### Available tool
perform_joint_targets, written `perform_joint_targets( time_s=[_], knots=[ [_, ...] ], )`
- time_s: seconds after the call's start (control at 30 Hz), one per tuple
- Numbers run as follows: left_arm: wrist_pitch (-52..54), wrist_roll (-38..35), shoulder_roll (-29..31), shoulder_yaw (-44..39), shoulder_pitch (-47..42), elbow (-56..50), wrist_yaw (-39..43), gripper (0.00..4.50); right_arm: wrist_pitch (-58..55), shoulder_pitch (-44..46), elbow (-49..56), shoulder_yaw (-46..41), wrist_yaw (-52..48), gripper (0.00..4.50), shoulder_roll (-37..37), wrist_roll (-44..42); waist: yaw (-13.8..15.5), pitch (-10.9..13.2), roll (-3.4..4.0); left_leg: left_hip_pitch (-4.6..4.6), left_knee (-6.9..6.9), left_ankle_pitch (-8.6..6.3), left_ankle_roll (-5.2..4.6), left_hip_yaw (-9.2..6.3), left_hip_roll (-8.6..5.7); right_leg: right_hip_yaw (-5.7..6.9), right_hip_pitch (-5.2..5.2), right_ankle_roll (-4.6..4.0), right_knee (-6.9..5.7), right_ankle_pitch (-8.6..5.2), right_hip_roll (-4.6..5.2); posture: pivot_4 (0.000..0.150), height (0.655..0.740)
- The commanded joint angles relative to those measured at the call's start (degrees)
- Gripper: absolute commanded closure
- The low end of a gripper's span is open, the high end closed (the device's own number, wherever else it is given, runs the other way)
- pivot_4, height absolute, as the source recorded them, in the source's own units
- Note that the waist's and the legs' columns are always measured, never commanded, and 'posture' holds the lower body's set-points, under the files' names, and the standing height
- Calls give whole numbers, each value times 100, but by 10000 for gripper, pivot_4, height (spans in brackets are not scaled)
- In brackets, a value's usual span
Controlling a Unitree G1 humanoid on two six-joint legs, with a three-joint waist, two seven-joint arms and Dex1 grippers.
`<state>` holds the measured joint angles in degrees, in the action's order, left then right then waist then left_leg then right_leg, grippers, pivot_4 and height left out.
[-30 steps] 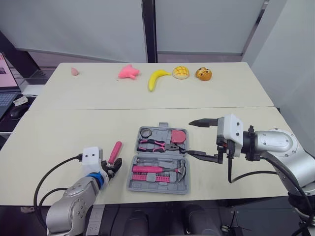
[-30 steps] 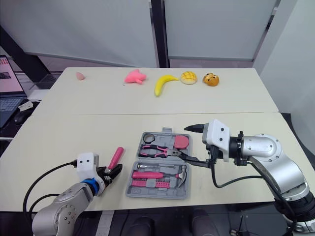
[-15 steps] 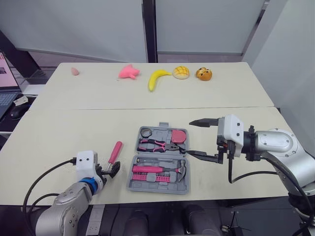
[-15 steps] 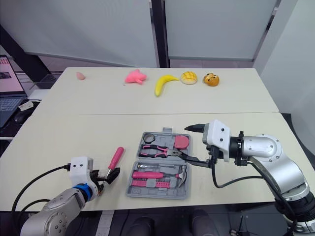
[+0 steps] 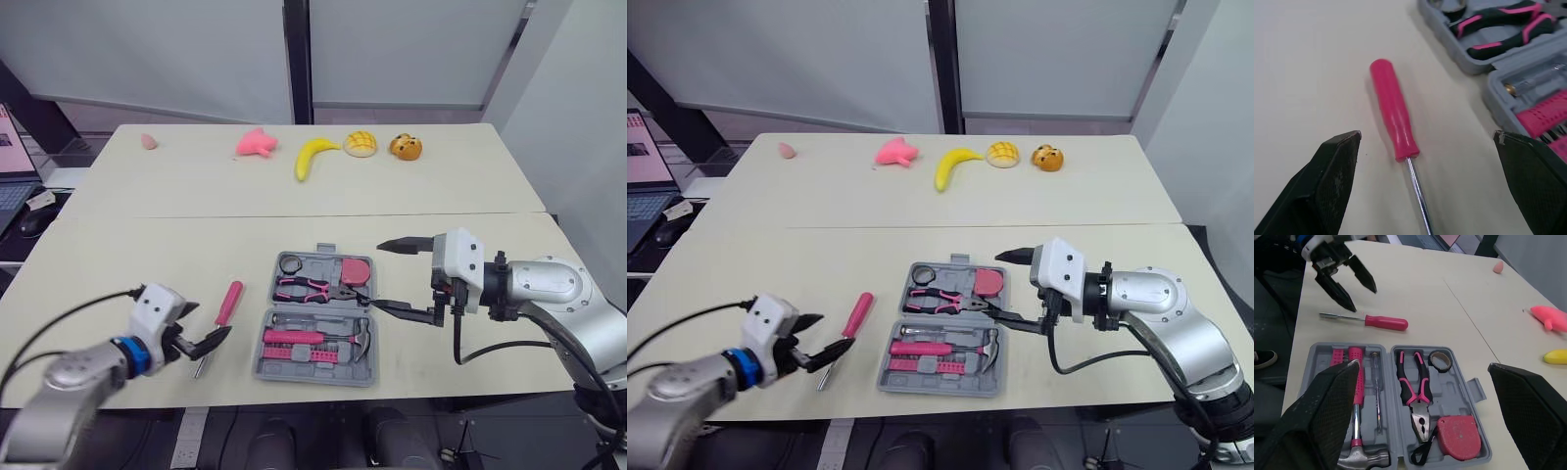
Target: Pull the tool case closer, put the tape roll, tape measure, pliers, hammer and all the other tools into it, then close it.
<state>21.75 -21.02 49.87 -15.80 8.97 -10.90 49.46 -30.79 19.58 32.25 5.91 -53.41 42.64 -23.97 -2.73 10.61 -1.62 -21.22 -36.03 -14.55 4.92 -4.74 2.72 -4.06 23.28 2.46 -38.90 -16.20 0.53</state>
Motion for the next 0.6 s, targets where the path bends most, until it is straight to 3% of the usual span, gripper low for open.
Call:
perform_joint_targets(
  time_s=[0.03,0.2,0.33,0.6],
  knots=[
    [-1605,376,650,200,-653,848,1280,67,-262,58,359,12,128,0,-1,-158,1,1,1,-2,0,0,0,2,0,-1,0,0,1,0,1,1500,7400],
    [-4988,1780,1378,1481,-2062,2813,2576,67,-562,67,527,53,341,0,-90,-235,53,4,8,-24,0,0,0,3,0,1,18,4,6,10,0,1500,7400],
    [-7301,2874,1146,2704,-3838,4510,3036,67,-739,50,593,132,463,0,-89,-256,87,7,11,-54,-2,0,-1,0,1,5,44,2,7,32,-5,1500,7400],
    [-9754,4999,249,4419,-6286,6951,2238,67,-886,24,721,208,570,0,-110,-298,89,7,9,-74,-9,0,-2,-2,-1,4,53,9,6,36,-6,1500,7400]
  ],
)
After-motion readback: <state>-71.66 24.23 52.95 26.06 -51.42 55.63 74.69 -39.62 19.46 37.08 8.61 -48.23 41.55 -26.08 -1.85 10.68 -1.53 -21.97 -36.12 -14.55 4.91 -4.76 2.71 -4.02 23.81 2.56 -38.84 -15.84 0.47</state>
